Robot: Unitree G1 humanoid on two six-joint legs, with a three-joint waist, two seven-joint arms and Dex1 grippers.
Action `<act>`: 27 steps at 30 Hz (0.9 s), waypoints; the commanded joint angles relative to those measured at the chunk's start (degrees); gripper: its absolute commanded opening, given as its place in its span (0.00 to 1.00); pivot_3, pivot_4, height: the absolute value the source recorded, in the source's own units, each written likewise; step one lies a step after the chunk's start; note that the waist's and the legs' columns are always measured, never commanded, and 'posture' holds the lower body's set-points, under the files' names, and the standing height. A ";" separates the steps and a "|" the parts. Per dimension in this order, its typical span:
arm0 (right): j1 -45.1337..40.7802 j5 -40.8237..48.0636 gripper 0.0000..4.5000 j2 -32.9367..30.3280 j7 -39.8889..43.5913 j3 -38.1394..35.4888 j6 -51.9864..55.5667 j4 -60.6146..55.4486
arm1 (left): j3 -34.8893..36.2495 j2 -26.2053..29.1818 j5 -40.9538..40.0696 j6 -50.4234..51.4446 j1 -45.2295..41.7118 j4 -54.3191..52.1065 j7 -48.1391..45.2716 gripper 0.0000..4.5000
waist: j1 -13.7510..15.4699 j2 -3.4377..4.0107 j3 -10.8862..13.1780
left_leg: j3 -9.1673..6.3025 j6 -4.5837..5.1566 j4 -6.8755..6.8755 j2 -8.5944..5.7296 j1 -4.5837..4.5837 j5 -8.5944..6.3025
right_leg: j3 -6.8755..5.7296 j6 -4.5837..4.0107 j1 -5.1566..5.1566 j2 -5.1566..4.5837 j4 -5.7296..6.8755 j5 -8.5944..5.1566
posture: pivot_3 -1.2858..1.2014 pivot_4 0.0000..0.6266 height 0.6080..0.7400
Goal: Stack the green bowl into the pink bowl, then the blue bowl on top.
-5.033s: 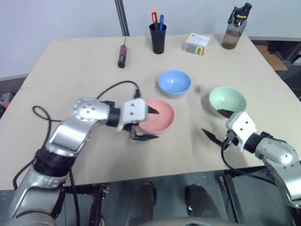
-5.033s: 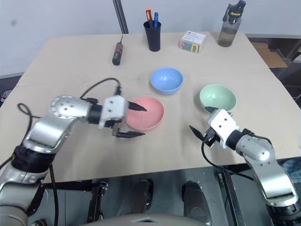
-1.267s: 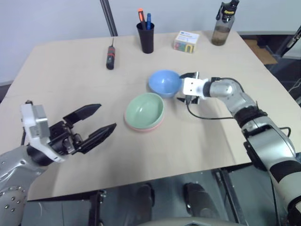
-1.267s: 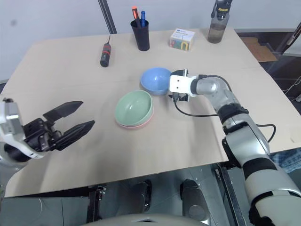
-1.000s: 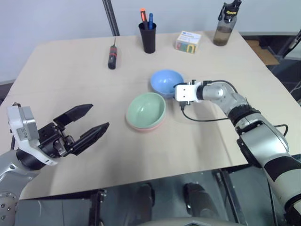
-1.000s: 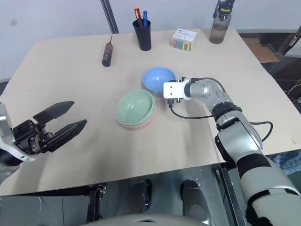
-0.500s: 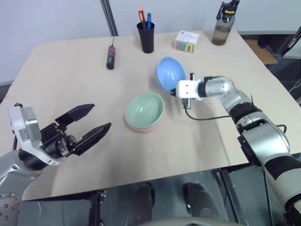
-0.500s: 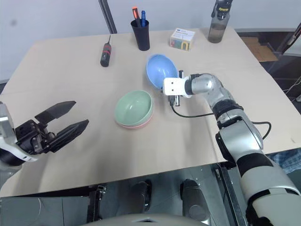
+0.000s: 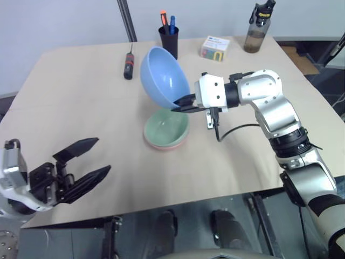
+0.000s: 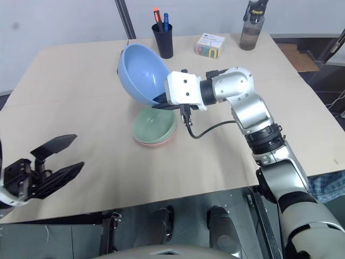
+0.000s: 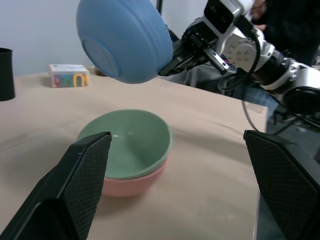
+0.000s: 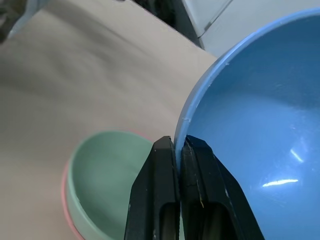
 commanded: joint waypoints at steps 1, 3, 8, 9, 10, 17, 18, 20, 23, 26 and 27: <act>-0.01 -0.31 0.01 -0.47 -0.33 0.65 0.92 -2.96 | 2.18 1.19 -1.47 0.53 0.60 0.41 -2.41 1.00 | -0.01 0.00 0.00 | 0.00 0.00 0.00 0.00 -0.01 0.00 | 0.00 0.00 0.00 0.00 -0.01 0.00 | 0.52 0.24 1.00; 0.08 -1.00 0.01 -0.70 -0.29 1.74 1.27 -3.13 | 2.32 1.06 -1.14 0.58 0.68 0.49 -2.53 1.00 | -0.03 0.00 0.00 | 0.01 0.00 -0.01 0.00 -0.03 0.00 | 0.00 -0.01 -0.01 0.00 -0.02 0.01 | 0.52 0.24 1.00; 0.13 -2.36 0.08 -1.32 0.36 3.73 2.41 -2.55 | 2.36 0.71 -1.05 0.75 0.65 0.05 -2.25 1.00 | -0.05 -0.01 0.00 | 0.01 0.00 -0.02 0.01 -0.03 0.00 | 0.00 -0.01 -0.02 0.00 -0.02 0.01 | 0.52 0.24 1.00; 0.37 -2.17 0.15 -1.48 0.64 3.86 3.05 -2.96 | 2.36 0.64 -0.96 0.66 0.56 -0.03 -2.10 1.00 | -0.05 -0.01 -0.01 | 0.01 -0.01 -0.02 0.01 -0.02 0.00 | 0.00 -0.01 -0.02 0.00 -0.02 0.01 | 0.52 0.24 1.00; 0.54 -2.03 0.19 -1.59 0.84 3.94 3.50 -3.27 | 2.37 0.58 -0.86 0.62 0.47 -0.09 -2.01 1.00 | -0.05 -0.01 -0.01 | 0.01 0.00 -0.02 0.01 -0.02 0.00 | 0.00 -0.01 -0.02 0.00 -0.02 0.01 | 0.52 0.24 1.00; 3.17 0.53 0.81 -4.15 2.16 2.45 8.55 -10.08 | 1.19 0.70 1.19 0.48 -1.30 -0.14 0.54 1.00 | 0.15 -0.01 -0.01 | 0.01 -0.01 -0.02 0.01 -0.02 0.00 | 0.00 -0.01 -0.02 0.00 -0.03 0.01 | 0.52 0.24 1.00; 3.62 1.62 0.93 -4.75 2.42 1.95 10.27 -11.62 | 1.05 0.75 1.24 0.70 -1.47 -0.09 0.62 1.00 | 0.17 -0.02 -0.01 | 0.01 -0.01 -0.02 0.01 -0.02 0.00 | 0.00 -0.01 -0.02 0.00 -0.02 0.01 | 0.52 0.24 1.00; 4.62 4.07 0.98 -5.43 1.93 0.44 14.37 -14.57 | 0.78 0.94 1.27 1.02 -1.97 0.11 0.71 1.00 | 0.23 -0.02 -0.01 | 0.01 -0.01 -0.02 0.01 -0.02 0.00 | 0.00 -0.01 -0.02 0.00 -0.02 0.01 | 0.52 0.24 1.00; 7.21 7.12 0.98 -6.98 0.24 -2.21 19.16 -18.23 | 0.32 1.25 1.31 1.32 -2.74 0.28 0.94 1.00 | 0.32 -0.02 -0.01 | 0.01 -0.01 -0.02 0.01 -0.03 0.00 | 0.00 -0.01 -0.02 0.00 -0.02 0.01 | 0.52 0.24 1.00; 12.06 9.34 0.98 -9.24 -2.69 -5.83 23.03 -21.26 | -0.10 1.37 1.74 1.38 -3.48 0.47 1.28 1.00 | 0.65 -0.11 -0.06 | 0.01 -0.01 -0.02 0.01 -0.04 0.00 | 0.00 -0.01 -0.01 0.00 -0.03 0.01 | 0.52 0.24 1.00; 14.27 10.39 0.98 -9.76 -4.28 -7.66 24.72 -22.34 | -0.34 1.34 2.07 1.36 -3.71 0.41 1.72 1.00 | 0.87 -0.13 -0.08 | 0.01 -0.01 -0.01 0.01 -0.04 0.00 | -0.01 -0.01 -0.01 -0.01 -0.04 0.01 | 0.52 0.24 1.00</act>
